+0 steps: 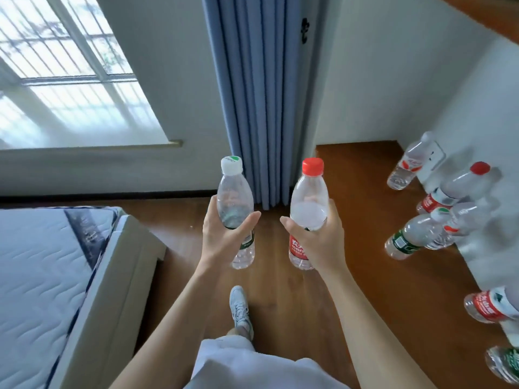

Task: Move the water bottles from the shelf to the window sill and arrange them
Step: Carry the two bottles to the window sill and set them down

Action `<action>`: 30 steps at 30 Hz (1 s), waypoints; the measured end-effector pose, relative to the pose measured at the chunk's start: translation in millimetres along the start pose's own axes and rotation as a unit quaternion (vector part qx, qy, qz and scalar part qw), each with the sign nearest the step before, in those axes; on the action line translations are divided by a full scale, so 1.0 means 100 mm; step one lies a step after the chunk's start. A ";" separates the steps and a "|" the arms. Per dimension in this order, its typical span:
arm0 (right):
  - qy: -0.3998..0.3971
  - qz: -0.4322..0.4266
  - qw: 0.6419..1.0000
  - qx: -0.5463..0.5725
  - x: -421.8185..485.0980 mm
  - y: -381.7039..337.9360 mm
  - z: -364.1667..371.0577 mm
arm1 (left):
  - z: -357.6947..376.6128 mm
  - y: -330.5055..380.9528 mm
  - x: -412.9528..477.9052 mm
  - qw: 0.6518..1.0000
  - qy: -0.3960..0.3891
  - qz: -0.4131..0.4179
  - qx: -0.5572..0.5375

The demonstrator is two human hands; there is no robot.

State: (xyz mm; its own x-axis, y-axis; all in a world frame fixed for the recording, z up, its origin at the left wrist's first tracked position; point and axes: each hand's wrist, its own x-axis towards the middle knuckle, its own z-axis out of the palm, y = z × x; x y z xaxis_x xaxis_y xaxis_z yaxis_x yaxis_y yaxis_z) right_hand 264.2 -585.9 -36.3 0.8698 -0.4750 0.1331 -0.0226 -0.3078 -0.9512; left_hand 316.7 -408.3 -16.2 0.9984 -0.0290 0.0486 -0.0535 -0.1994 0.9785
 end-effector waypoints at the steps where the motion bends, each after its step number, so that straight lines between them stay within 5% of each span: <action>1: -0.015 -0.002 1.000 0.003 0.02 -0.02 0.11 | -0.11 -0.04 0.03 1.000 0.015 -0.004 0.000; 10: -0.101 -0.006 0.995 0.019 0.47 -0.10 1.15 | -0.78 -0.39 0.57 0.995 0.096 -0.011 0.003; 30: -0.197 -0.013 0.980 0.030 2.45 -0.84 3.95 | -2.36 -0.80 3.26 0.983 0.181 -0.011 -0.010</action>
State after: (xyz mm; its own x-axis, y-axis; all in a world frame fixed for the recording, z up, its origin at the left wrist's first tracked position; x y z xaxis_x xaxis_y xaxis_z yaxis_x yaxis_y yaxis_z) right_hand 673.7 -350.9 -34.0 0.9928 -0.1078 0.0512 0.0215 -0.2608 -0.9652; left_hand 650.5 -170.3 -31.0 0.9408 0.3265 0.0915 -0.0343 -0.1768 0.9836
